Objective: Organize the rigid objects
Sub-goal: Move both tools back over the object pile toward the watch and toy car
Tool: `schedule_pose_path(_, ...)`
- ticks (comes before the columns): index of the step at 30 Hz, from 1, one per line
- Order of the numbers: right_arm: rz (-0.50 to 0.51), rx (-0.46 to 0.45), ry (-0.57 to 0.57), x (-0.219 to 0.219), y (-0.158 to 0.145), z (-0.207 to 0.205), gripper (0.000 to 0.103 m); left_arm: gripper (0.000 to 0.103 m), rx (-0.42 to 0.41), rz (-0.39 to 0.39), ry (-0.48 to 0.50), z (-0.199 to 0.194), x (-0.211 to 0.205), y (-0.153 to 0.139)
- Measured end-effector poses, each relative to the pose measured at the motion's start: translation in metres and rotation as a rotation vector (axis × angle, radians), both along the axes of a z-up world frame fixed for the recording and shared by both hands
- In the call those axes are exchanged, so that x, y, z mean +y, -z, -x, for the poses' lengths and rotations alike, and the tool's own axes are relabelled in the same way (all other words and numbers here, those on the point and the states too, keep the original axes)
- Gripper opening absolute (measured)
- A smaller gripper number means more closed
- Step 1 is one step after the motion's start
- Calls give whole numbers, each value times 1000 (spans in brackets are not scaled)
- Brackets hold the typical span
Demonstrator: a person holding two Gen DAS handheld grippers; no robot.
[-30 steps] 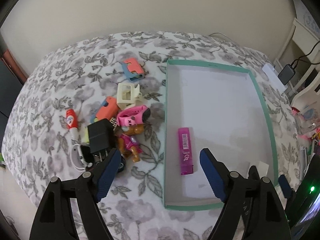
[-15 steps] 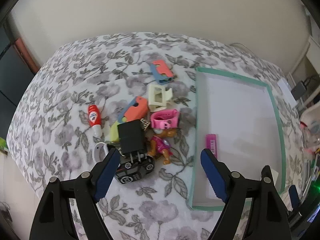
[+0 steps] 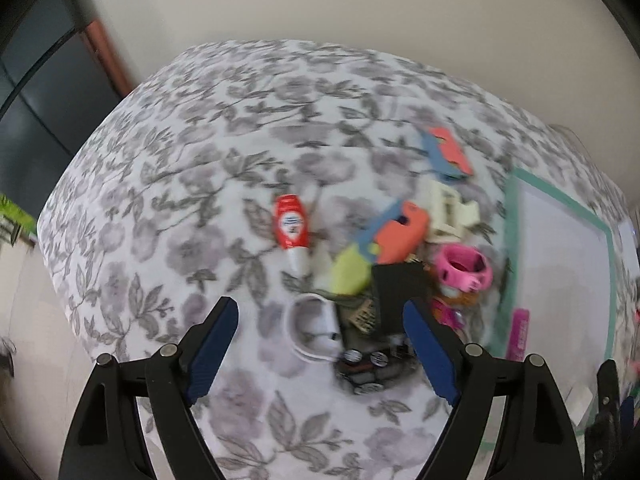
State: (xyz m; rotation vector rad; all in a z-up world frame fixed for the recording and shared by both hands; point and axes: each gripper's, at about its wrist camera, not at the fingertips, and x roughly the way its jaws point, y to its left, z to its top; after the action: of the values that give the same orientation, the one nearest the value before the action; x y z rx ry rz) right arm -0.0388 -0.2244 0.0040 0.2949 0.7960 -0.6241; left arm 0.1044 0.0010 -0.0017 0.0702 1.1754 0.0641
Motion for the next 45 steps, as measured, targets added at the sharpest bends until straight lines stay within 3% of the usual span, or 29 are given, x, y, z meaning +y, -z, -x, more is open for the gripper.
schedule_pose_path(6, -35, -54, -164, 48, -26, -38, 103, 85, 21, 0, -62, -11, 35, 2)
schedule_pose_path(11, -140, -60, -272, 81, -25, -69, 103, 85, 62, 5, -107, -18, 63, 8)
schedule_pose_path(19, -206, 41, -409, 99, 19, -81, 103, 85, 138, 38, -208, -26, 104, 25)
schedule_pose_path(27, -336, 182, -531, 113, 73, -78, 103, 85, 257, 110, -239, -23, 104, 56)
schedule_pose_path(32, -320, 223, -585, 123, 83, -77, 103, 85, 287, 86, -235, -19, 100, 66)
schedule_pose_path(45, -243, 251, -698, 147, 88, -82, 102, 85, 295, 115, -260, -14, 117, 69)
